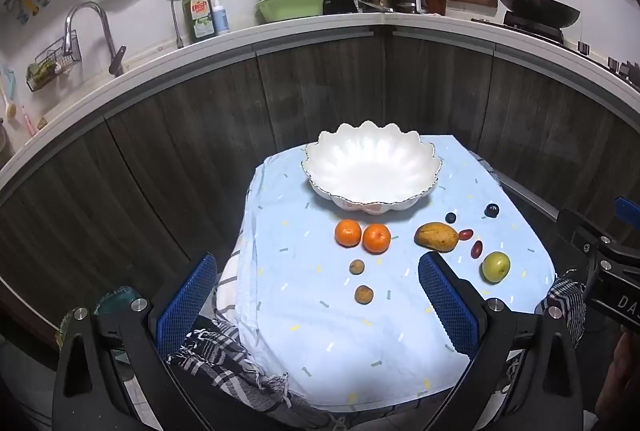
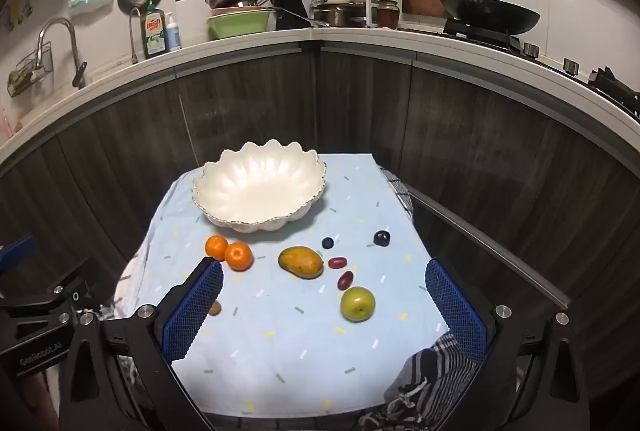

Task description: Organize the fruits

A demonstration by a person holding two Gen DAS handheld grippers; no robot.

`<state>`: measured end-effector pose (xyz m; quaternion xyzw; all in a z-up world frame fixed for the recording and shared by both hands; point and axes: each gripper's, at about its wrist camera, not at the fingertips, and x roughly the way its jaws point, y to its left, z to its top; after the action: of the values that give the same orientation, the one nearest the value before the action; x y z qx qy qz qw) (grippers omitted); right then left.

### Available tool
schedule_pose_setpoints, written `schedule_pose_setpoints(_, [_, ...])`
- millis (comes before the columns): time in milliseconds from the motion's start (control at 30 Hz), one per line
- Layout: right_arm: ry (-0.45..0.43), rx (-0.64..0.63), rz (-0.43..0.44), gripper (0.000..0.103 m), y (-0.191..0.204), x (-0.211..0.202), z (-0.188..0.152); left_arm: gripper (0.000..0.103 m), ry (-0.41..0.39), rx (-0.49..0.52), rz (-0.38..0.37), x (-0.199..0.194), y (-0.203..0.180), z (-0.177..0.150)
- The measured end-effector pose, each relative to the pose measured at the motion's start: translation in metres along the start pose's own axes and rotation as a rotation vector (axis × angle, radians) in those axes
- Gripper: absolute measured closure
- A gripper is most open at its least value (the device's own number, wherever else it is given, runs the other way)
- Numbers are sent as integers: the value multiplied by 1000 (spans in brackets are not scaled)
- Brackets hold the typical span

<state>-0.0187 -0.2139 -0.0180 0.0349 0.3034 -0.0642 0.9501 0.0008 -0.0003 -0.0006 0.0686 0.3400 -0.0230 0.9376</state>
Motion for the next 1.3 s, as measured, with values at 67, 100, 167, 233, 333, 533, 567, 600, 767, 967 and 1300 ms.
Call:
schedule_pose_setpoints(67, [-4,0,-1,0,0,0,0,0,-9,0,-3,0,-1,0])
schedule_pose_setpoints(100, [-6,0,-1,0,0,1,1,0,-10,0,-4,-2,1,0])
schedule_pose_setpoints(167, [-14,1,1,0,2,-5,2,0,-11,-1,-12,-3,1,0])
schedule_pose_setpoints(233, [-22,5,4,0,1,-8,1,0,-19,-8,-27,-5,5,-1])
schedule_pose_setpoints(333, [-23,16,13,0,0,-8,1,0,-23,-10,-15,-7,7,0])
schedule_pose_setpoints(533, [-23,18,23,0,1,-10,1,0,-13,-9,-12,-10,4,-1])
schedule_pose_setpoints(567, [-23,19,24,0,0,-10,1,0,-14,-10,-10,-11,4,-1])
schedule_pose_setpoints(600, [-24,18,24,0,1,-9,0,0,-12,-12,-12,-9,4,-1])
schedule_pose_setpoints(767, [-13,15,28,0,2,-8,0,0,-3,-18,-15,-8,5,-2])
schedule_pose_setpoints(967, [-13,14,33,0,1,-6,0,0,0,-20,-15,-8,5,-2])
schedule_pose_setpoints(1300, [-10,15,33,0,2,-6,-1,0,9,-25,-20,-7,6,-3])
